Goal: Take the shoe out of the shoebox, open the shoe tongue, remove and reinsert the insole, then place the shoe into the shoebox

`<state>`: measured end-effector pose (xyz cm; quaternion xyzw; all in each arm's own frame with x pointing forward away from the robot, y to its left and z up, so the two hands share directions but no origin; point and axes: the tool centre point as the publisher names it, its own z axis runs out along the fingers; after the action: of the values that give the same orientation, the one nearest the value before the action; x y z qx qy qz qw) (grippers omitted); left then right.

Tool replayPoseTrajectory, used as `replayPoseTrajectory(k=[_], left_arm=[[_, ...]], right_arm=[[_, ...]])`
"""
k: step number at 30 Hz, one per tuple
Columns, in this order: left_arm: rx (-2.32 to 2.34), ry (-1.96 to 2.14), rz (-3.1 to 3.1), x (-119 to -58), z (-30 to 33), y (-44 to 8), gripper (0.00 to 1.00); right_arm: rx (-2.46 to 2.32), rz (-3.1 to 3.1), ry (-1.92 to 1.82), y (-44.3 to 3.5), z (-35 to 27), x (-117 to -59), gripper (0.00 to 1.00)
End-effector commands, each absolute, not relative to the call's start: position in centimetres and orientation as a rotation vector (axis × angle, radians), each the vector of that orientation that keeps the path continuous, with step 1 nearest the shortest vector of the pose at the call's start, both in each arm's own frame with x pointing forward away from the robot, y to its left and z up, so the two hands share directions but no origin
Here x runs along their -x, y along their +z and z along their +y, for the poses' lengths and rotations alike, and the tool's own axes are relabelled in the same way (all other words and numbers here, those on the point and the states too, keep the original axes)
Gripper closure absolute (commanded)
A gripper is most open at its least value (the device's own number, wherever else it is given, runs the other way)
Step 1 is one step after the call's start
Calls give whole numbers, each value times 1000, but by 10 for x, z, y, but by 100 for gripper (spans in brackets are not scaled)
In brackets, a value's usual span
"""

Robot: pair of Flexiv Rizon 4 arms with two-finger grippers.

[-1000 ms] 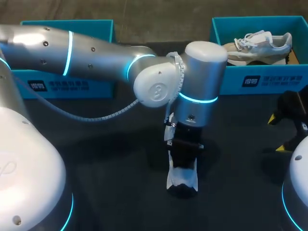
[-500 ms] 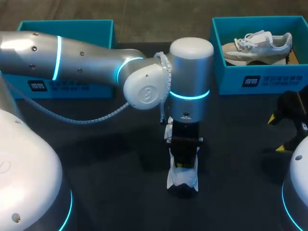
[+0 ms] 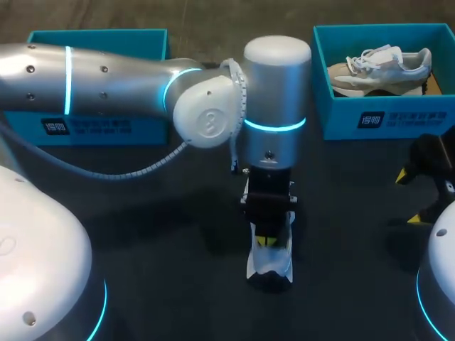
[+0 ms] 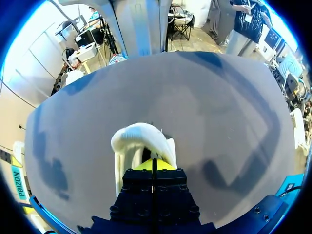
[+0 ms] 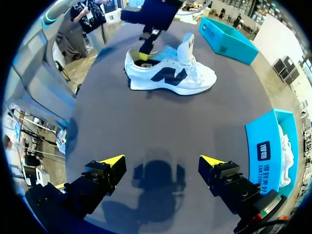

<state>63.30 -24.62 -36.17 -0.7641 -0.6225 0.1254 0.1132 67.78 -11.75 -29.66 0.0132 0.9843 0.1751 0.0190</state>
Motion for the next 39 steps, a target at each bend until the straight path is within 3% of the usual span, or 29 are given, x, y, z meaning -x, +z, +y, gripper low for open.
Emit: replayPoseTrajectory(k=[1,16,32,39], left_arm=[[2220,353,-1804,-628,-258,-379,100],[2213,354,-1890,-642,-245,-410,100],[2268,337,-1868,-650,-251,-369,100],[2266,232,-1744,-646,-250,-376,100]], right_arm=[[-42,3055,539,-297,-117,-677,0],[-42,3055,539,-297,-117,-677,0],[-42,3055,539,-297,-117,-677,0],[-42,3055,539,-297,-117,-677,0]])
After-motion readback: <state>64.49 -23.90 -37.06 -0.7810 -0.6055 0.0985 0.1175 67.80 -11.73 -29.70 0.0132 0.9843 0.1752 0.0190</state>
